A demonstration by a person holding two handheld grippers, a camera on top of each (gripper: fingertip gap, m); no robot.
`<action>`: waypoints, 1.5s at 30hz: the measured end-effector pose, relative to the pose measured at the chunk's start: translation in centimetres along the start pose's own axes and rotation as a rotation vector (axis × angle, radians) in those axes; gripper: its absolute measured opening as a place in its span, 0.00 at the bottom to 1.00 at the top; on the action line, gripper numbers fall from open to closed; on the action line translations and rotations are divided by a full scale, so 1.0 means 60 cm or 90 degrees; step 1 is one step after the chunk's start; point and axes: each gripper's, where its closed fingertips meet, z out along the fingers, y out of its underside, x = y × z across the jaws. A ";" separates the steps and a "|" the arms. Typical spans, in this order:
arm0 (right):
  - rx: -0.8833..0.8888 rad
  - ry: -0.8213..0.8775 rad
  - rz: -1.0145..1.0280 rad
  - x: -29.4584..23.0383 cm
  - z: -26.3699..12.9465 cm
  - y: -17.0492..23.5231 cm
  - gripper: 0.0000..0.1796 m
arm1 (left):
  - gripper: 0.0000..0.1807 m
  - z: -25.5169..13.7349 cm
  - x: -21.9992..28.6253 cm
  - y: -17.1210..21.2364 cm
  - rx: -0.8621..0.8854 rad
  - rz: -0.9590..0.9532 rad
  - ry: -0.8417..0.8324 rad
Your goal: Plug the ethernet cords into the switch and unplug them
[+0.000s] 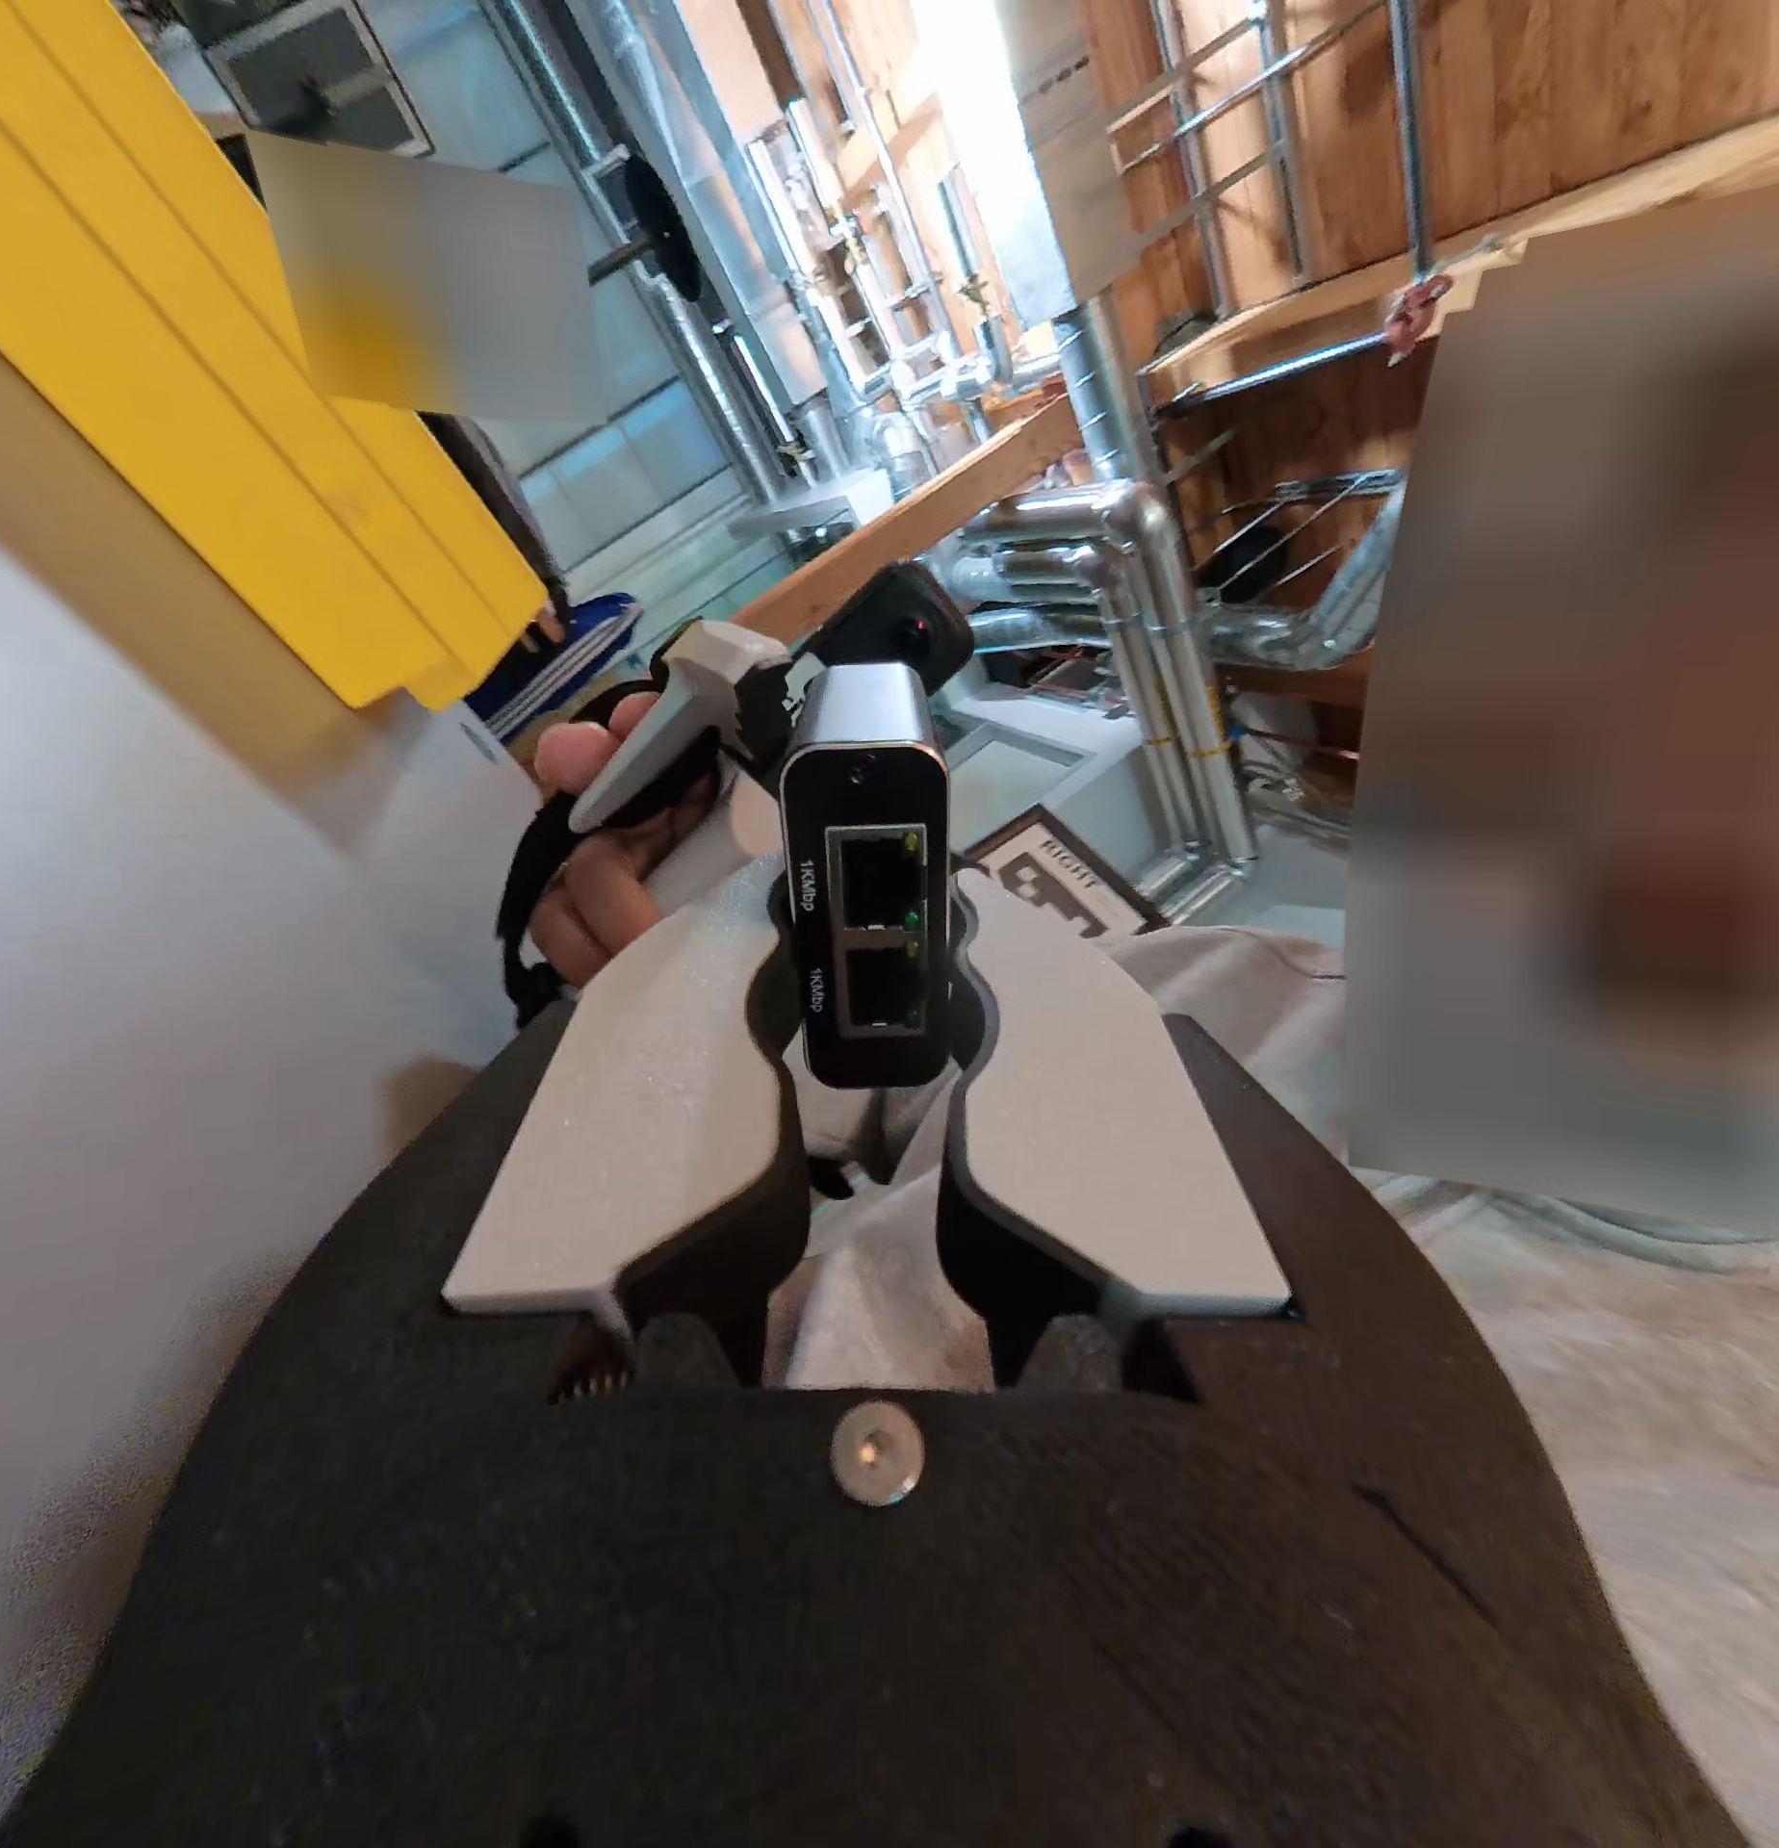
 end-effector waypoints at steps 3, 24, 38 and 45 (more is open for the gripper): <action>-0.012 -0.008 0.081 0.008 -0.001 0.009 0.35 | 0.13 0.004 -0.011 0.013 -0.034 0.054 -0.044; -0.051 -0.052 0.220 0.010 0.001 0.033 0.15 | 0.14 0.004 -0.031 0.029 -0.103 0.151 -0.141; 0.005 -0.046 0.263 0.029 -0.016 0.012 0.18 | 0.13 -0.025 -0.017 -0.020 -0.008 0.152 -0.117; -0.057 -0.033 0.208 0.022 -0.012 0.032 0.00 | 0.13 -0.030 -0.022 -0.021 -0.012 0.159 -0.127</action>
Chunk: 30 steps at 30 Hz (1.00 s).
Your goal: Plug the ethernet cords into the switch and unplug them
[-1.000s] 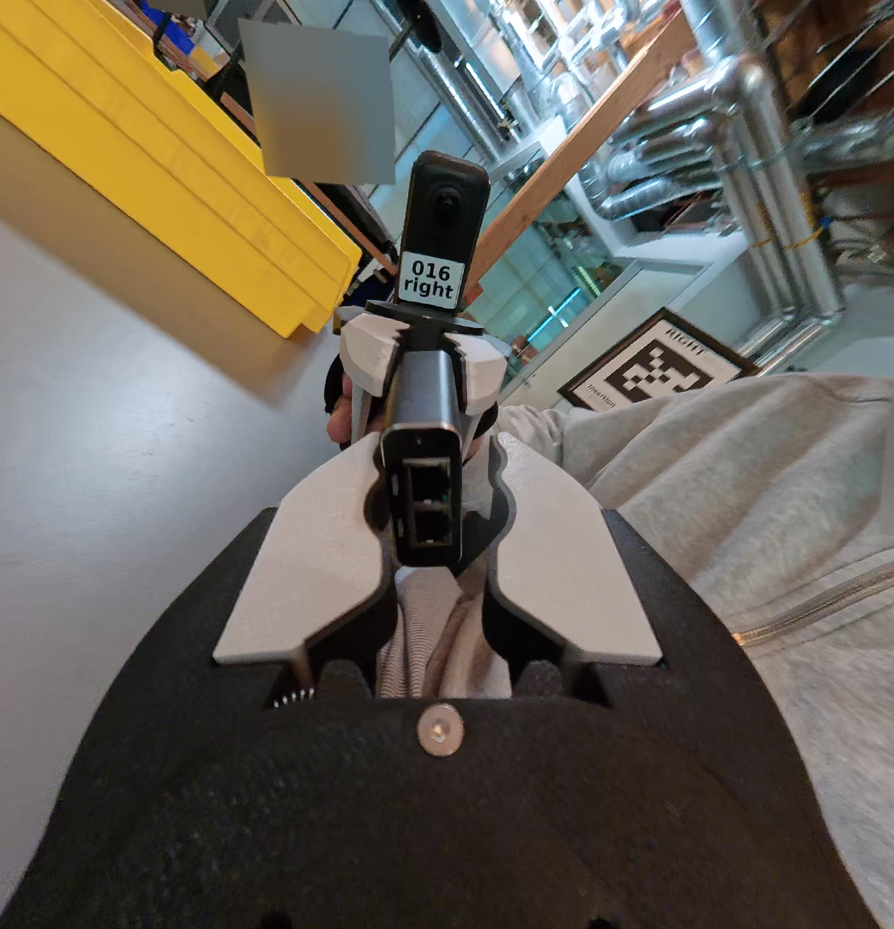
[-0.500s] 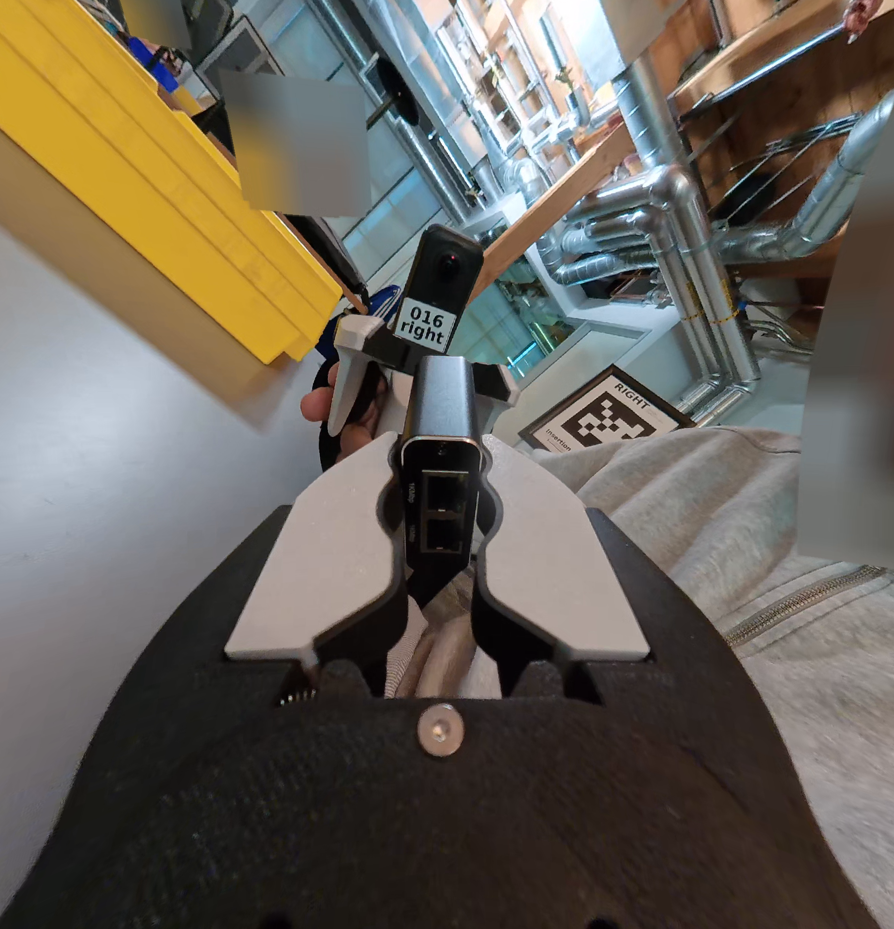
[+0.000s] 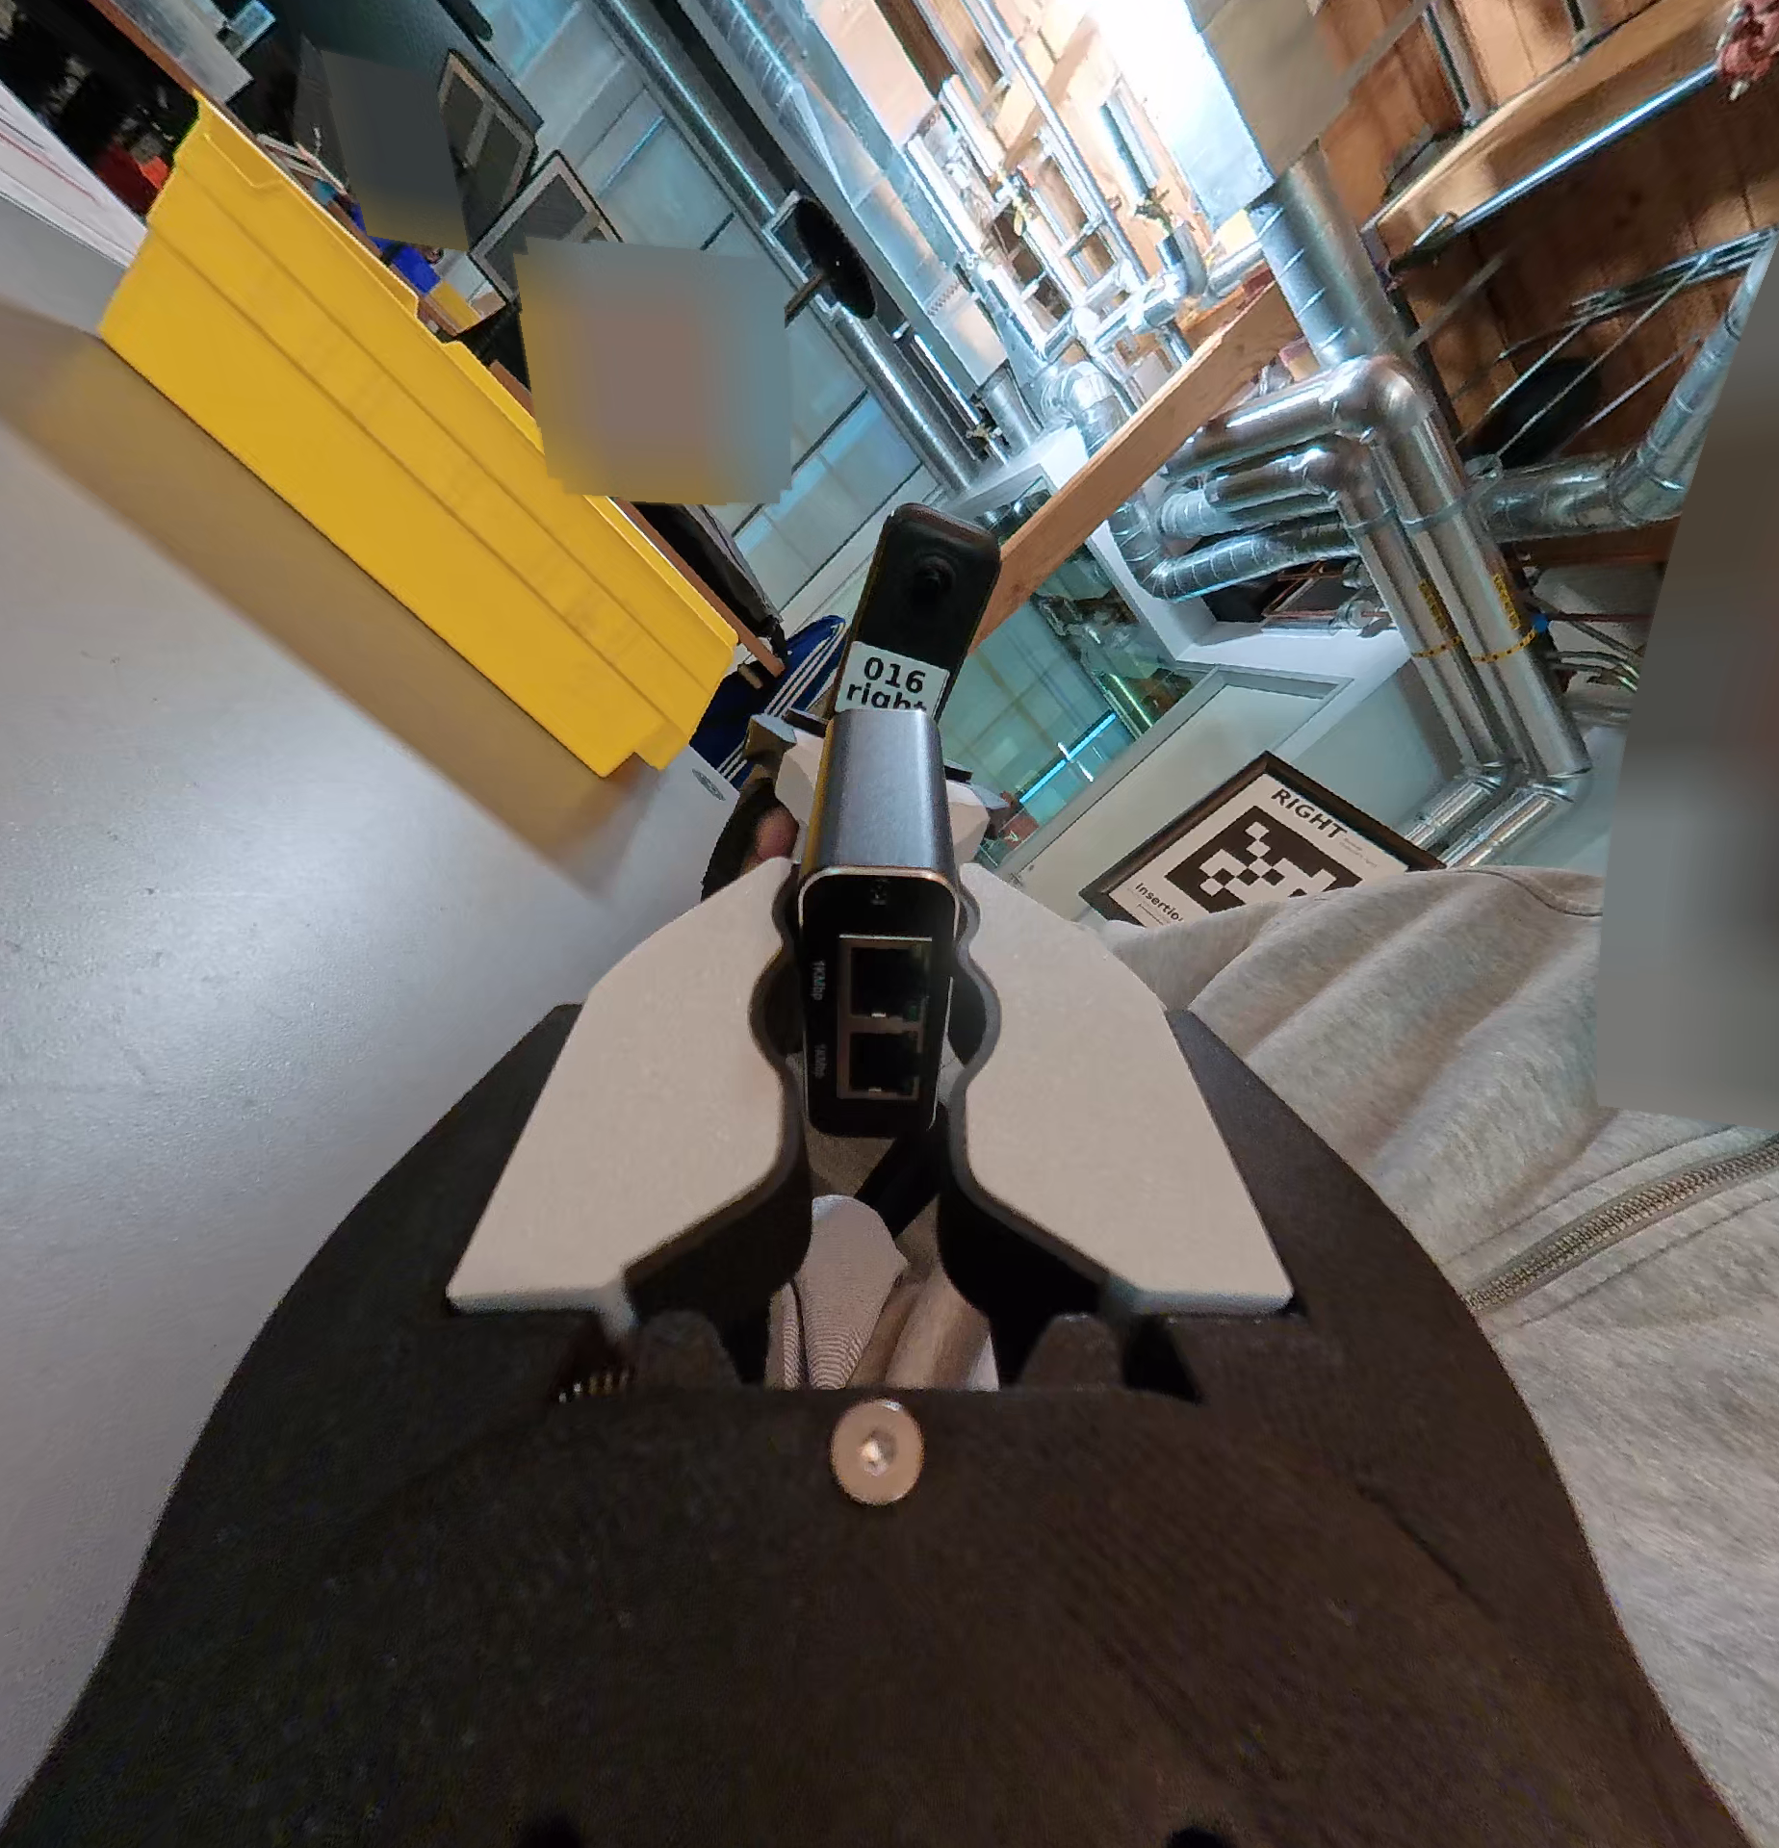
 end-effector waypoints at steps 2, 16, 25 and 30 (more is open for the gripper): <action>-0.001 -0.005 -0.011 -0.004 0.003 0.001 0.02 | 0.13 0.001 0.000 0.001 -0.002 0.001 0.000; -0.026 0.013 -0.046 -0.004 0.007 0.010 0.05 | 0.13 0.002 -0.002 0.005 -0.009 0.008 -0.005; -0.022 0.034 -0.092 0.000 0.007 0.009 0.08 | 0.13 0.003 0.000 0.006 -0.014 0.014 -0.005; -0.022 0.055 -0.151 -0.001 0.003 0.005 0.00 | 0.13 0.002 -0.001 0.005 -0.011 0.009 -0.005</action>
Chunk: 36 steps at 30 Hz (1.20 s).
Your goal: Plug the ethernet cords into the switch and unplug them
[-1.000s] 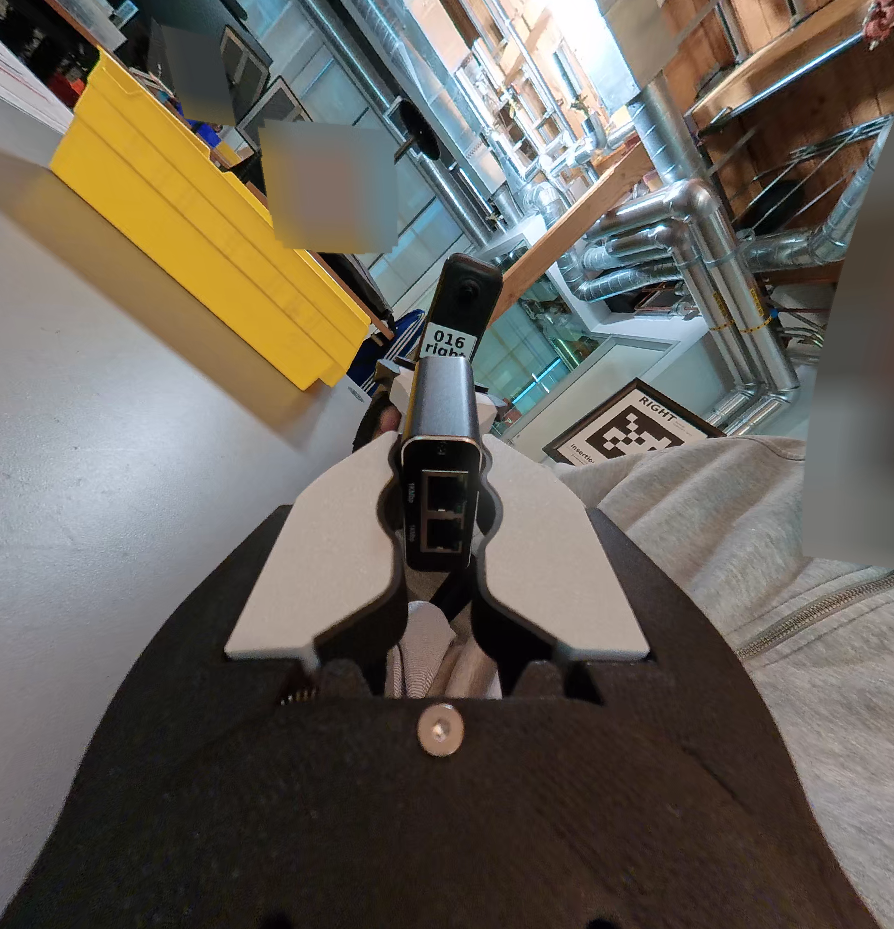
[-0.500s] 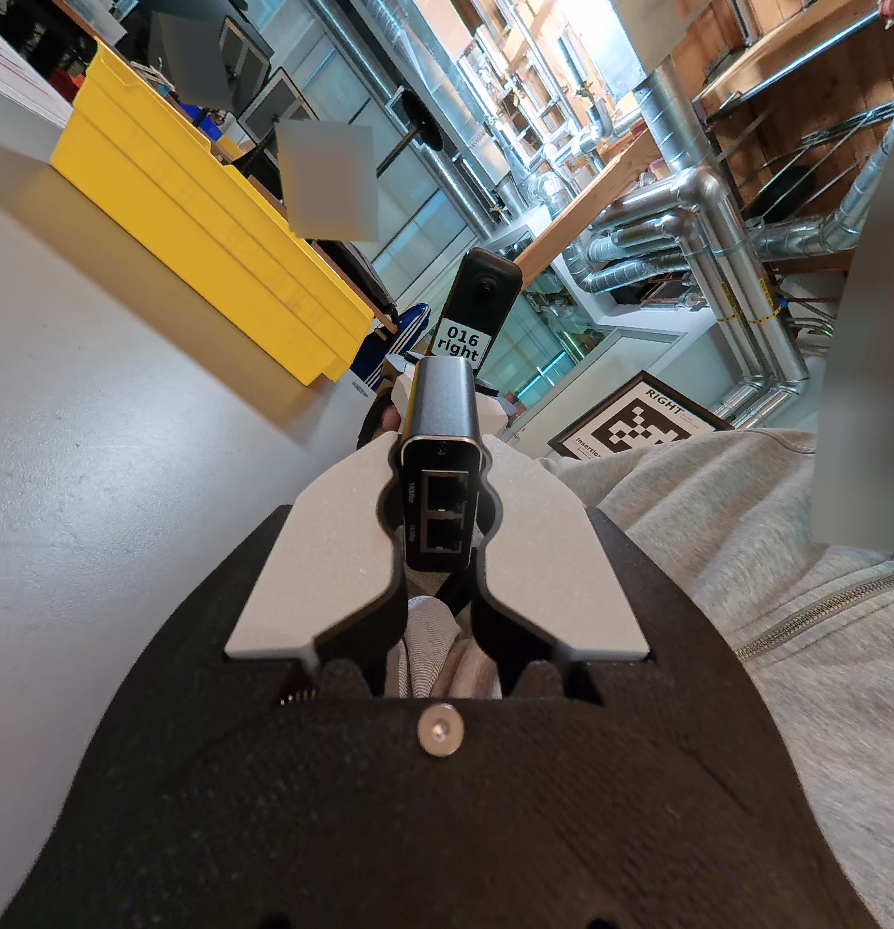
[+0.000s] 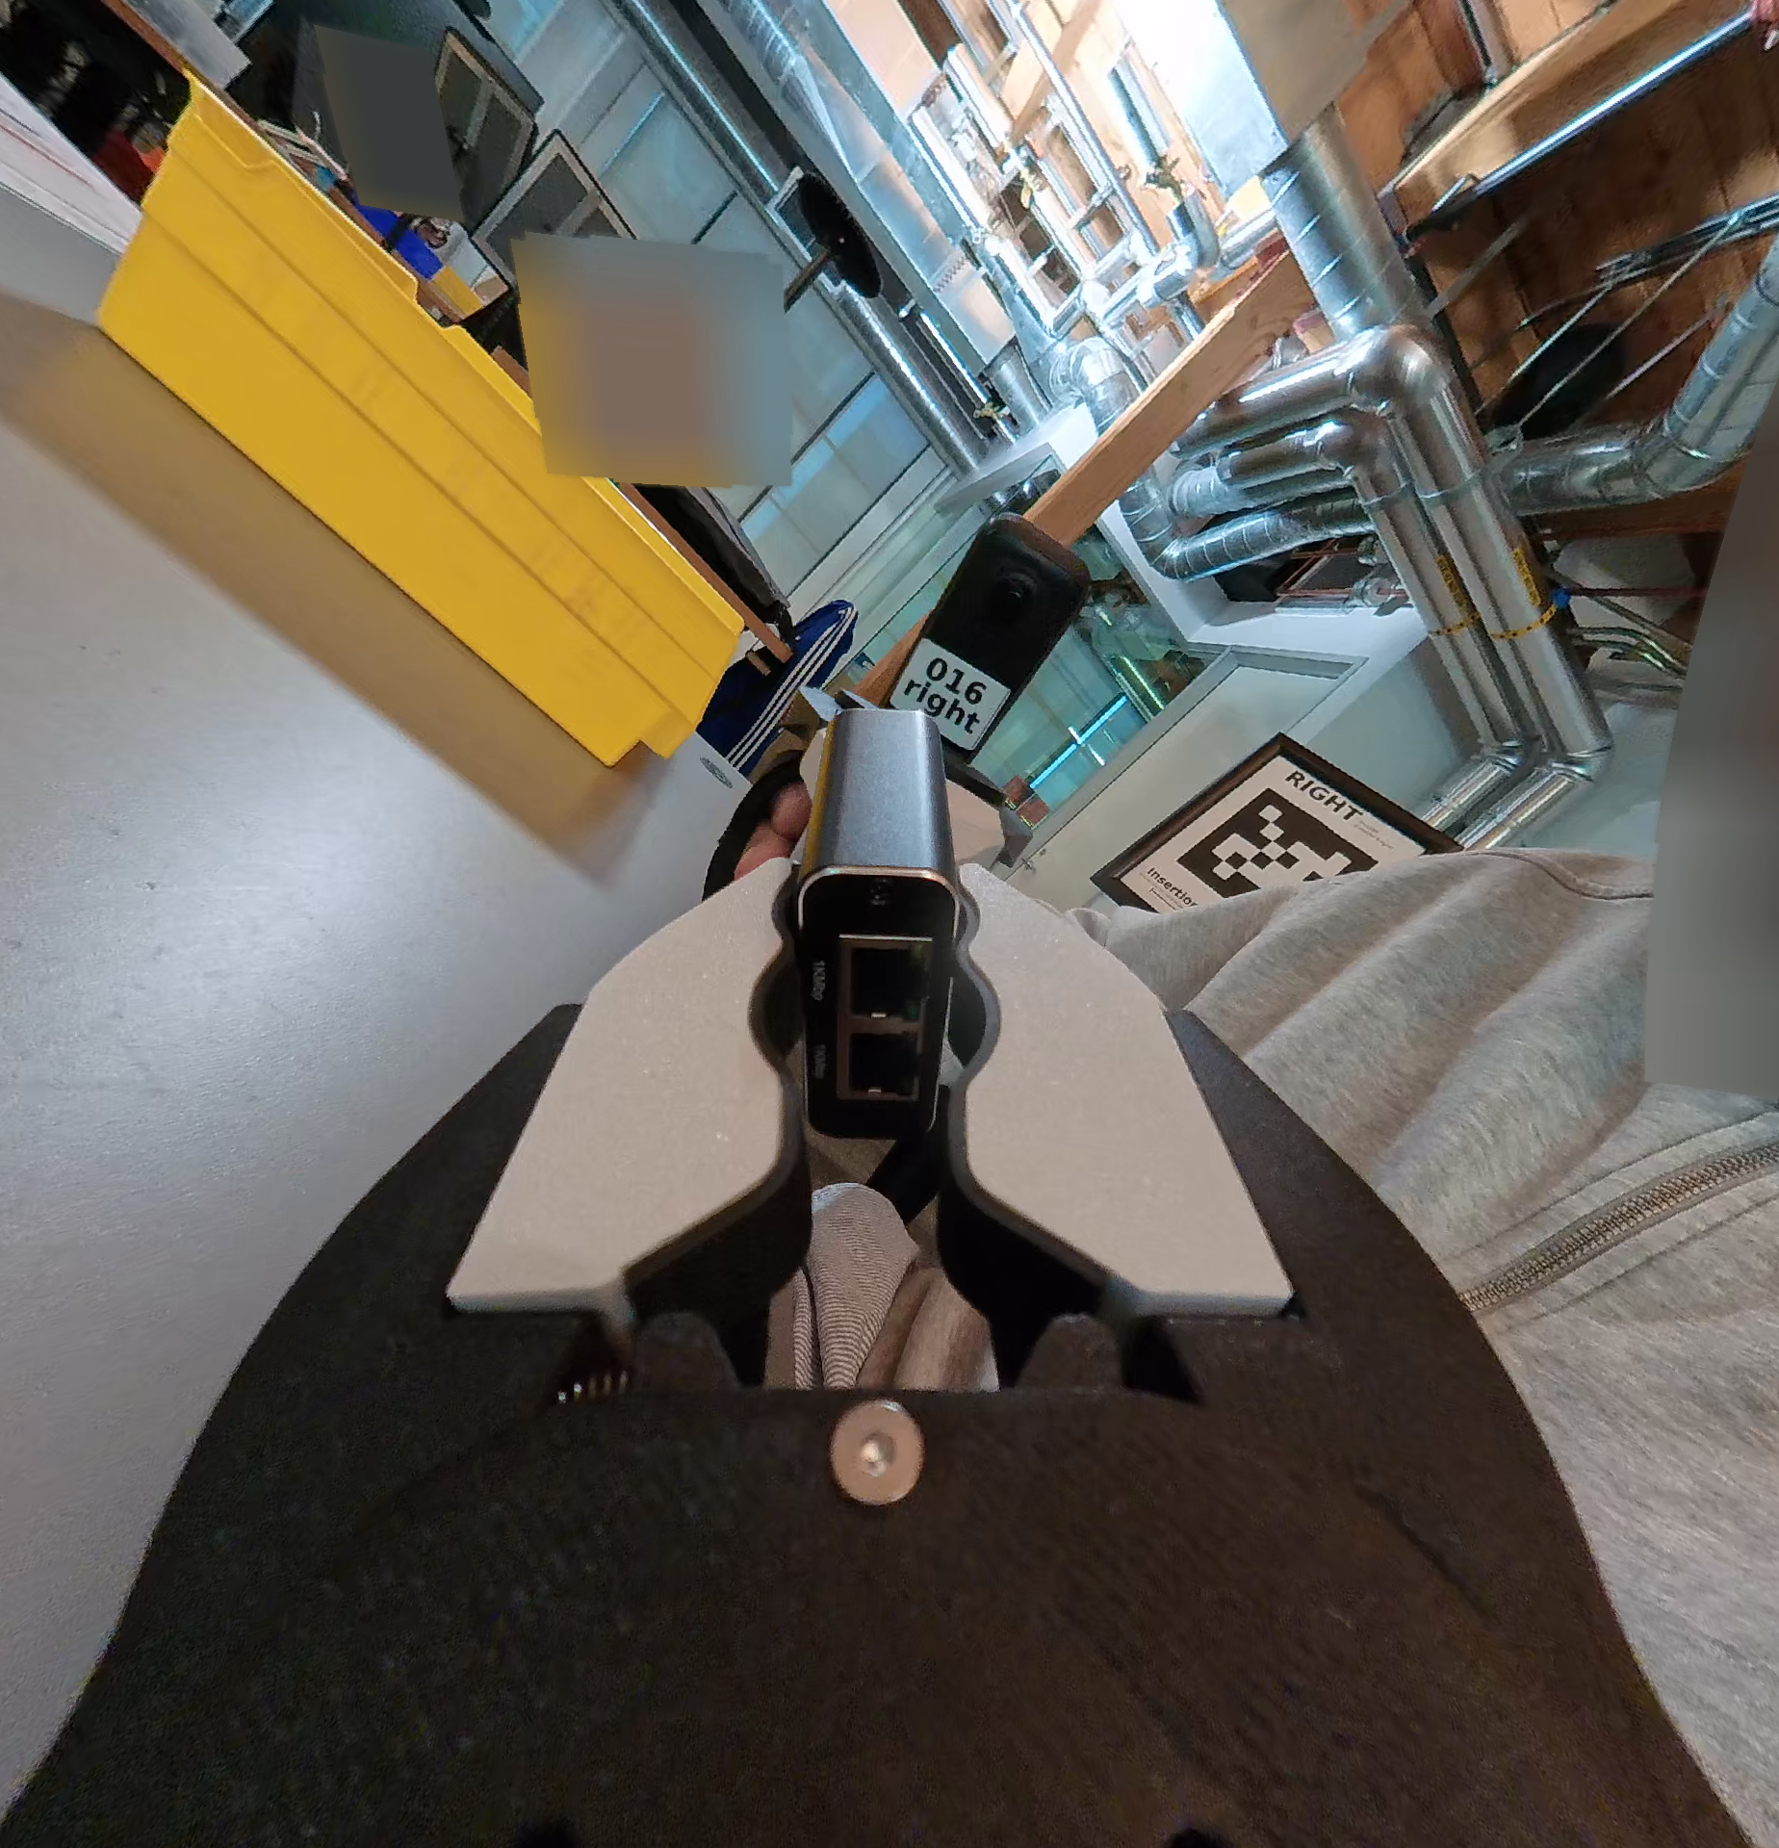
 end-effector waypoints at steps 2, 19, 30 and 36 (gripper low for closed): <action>0.001 0.000 -0.007 -0.002 0.001 0.000 0.00 | 0.13 0.000 0.000 0.000 0.000 -0.001 0.000; -0.011 0.034 -0.063 -0.001 0.001 -0.001 0.00 | 0.13 -0.001 -0.002 0.000 0.002 -0.007 0.002; 0.058 0.032 -0.104 -0.003 0.005 -0.022 0.37 | 0.13 0.001 -0.002 0.003 0.001 -0.034 0.019; 0.010 0.041 -0.156 -0.006 0.016 -0.002 0.44 | 0.13 0.004 -0.002 0.009 -0.008 -0.034 0.019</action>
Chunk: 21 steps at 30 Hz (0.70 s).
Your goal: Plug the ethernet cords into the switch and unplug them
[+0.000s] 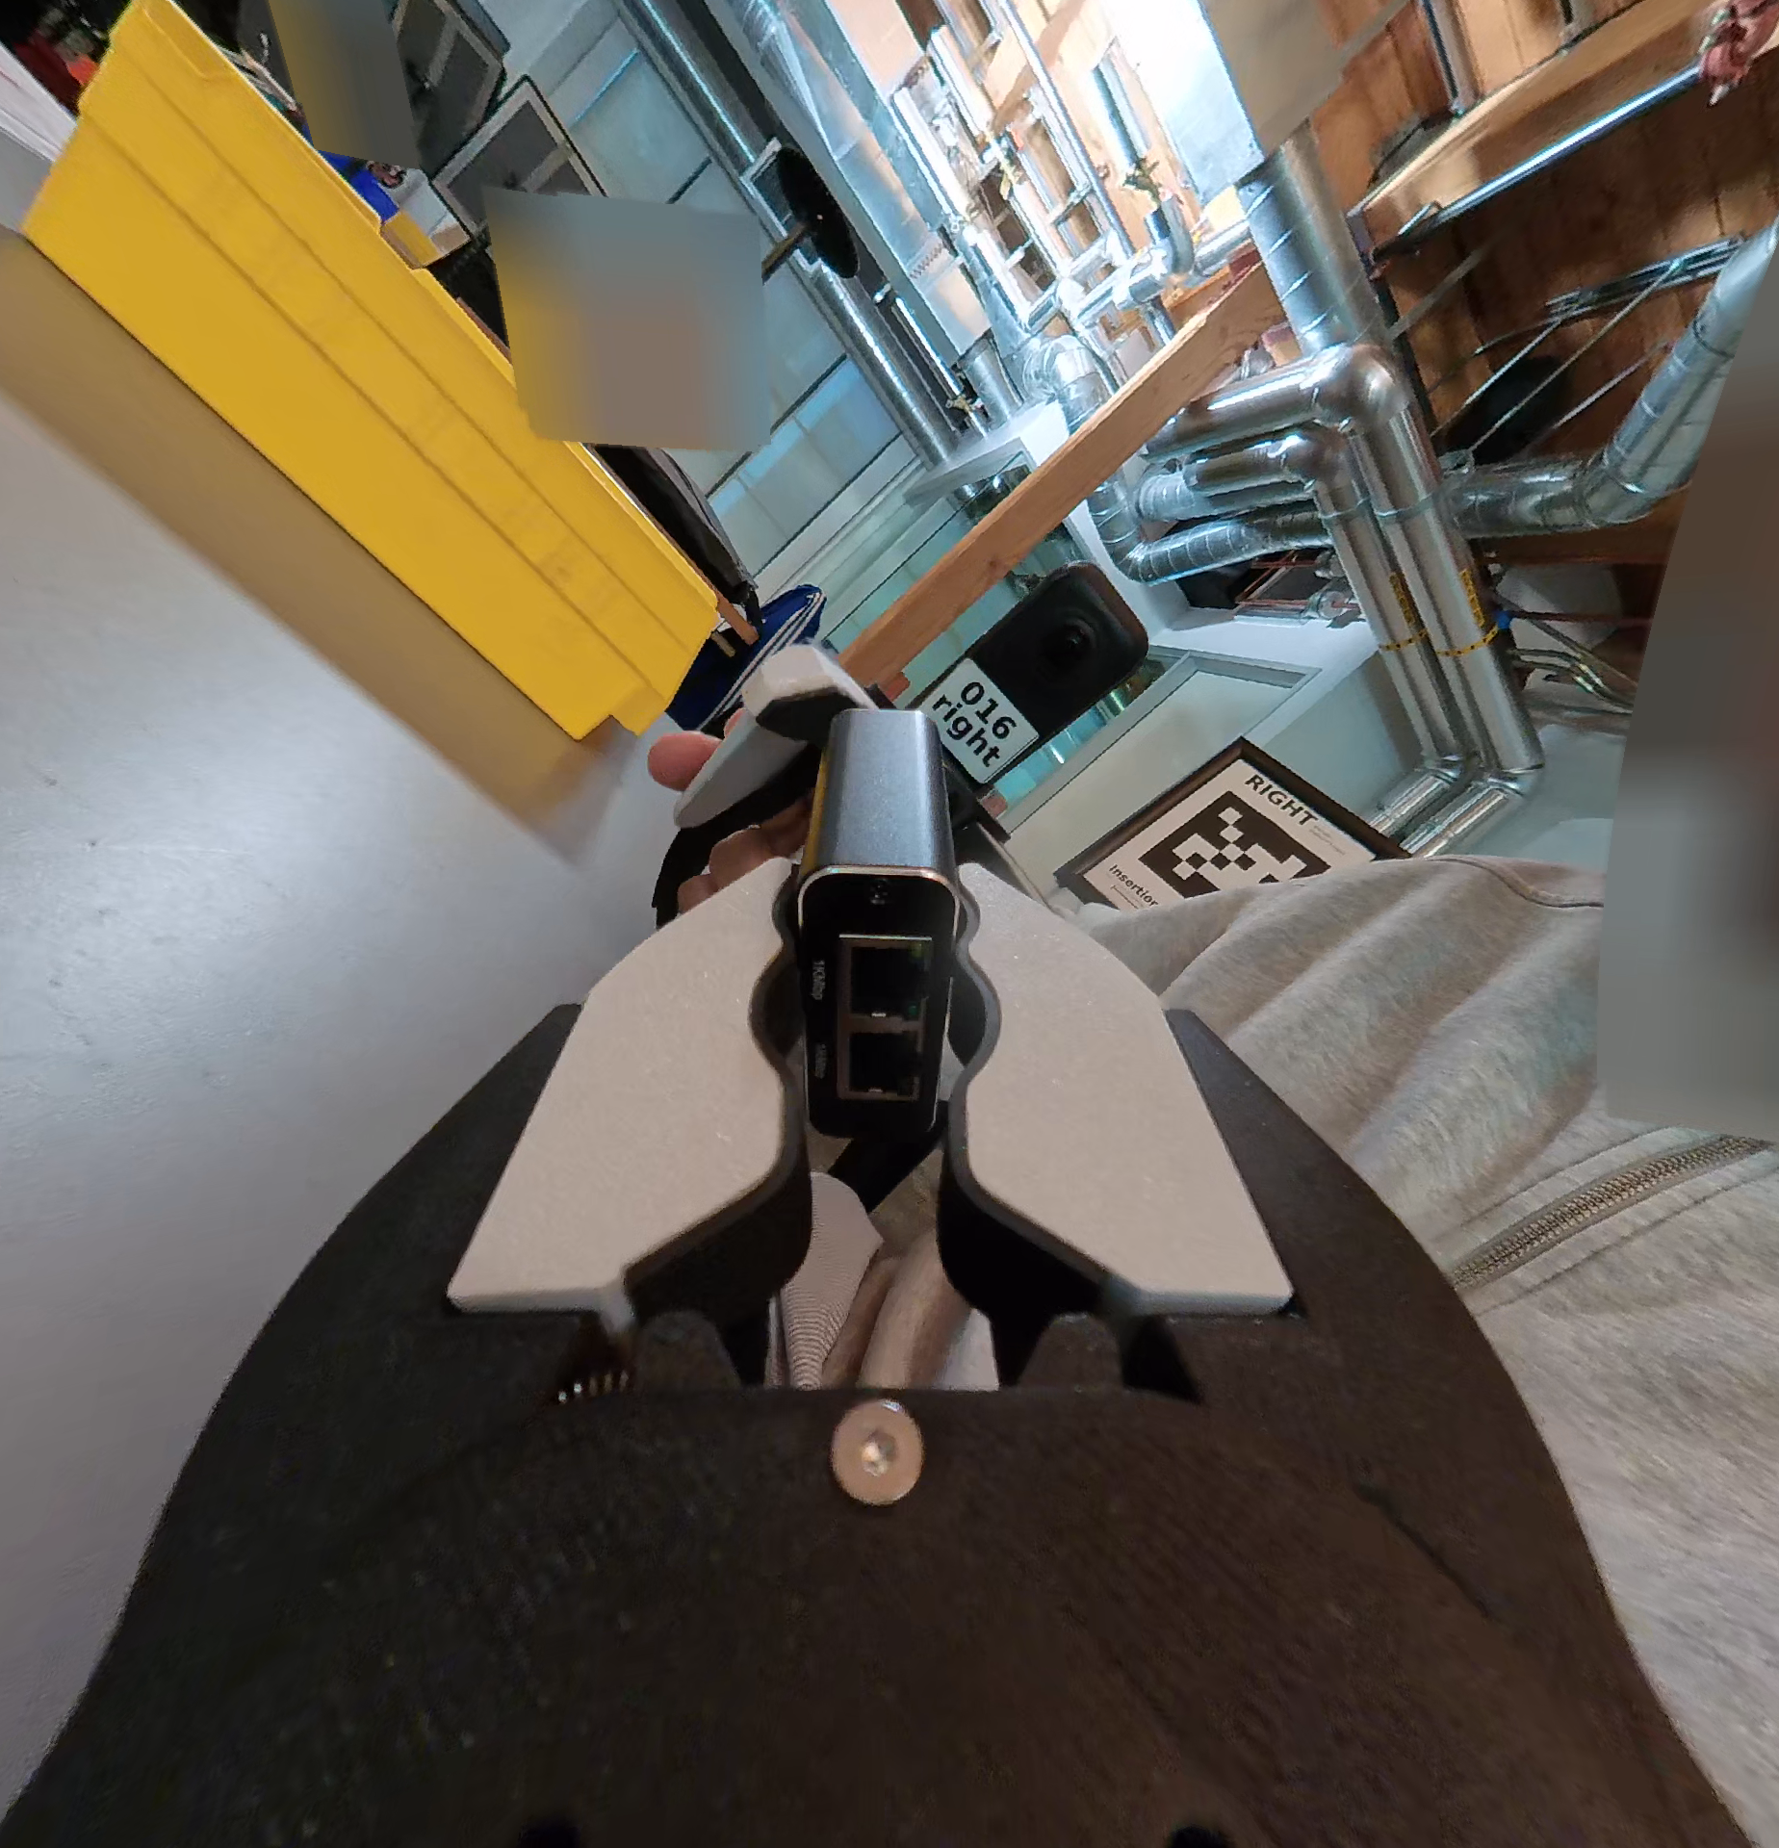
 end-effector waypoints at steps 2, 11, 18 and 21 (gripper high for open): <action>-0.011 -0.010 0.019 -0.003 0.002 0.005 0.41 | 0.13 0.000 0.000 0.000 -0.004 0.022 -0.014; -0.062 -0.034 0.137 -0.006 0.005 0.026 0.24 | 0.13 0.002 0.000 0.001 -0.043 0.182 -0.108; -0.079 -0.046 0.163 -0.013 0.008 0.032 0.17 | 0.13 0.013 0.003 0.017 -0.072 0.223 -0.116; -0.074 -0.056 0.187 -0.013 0.007 0.031 0.16 | 0.13 0.013 0.004 0.017 -0.073 0.222 -0.112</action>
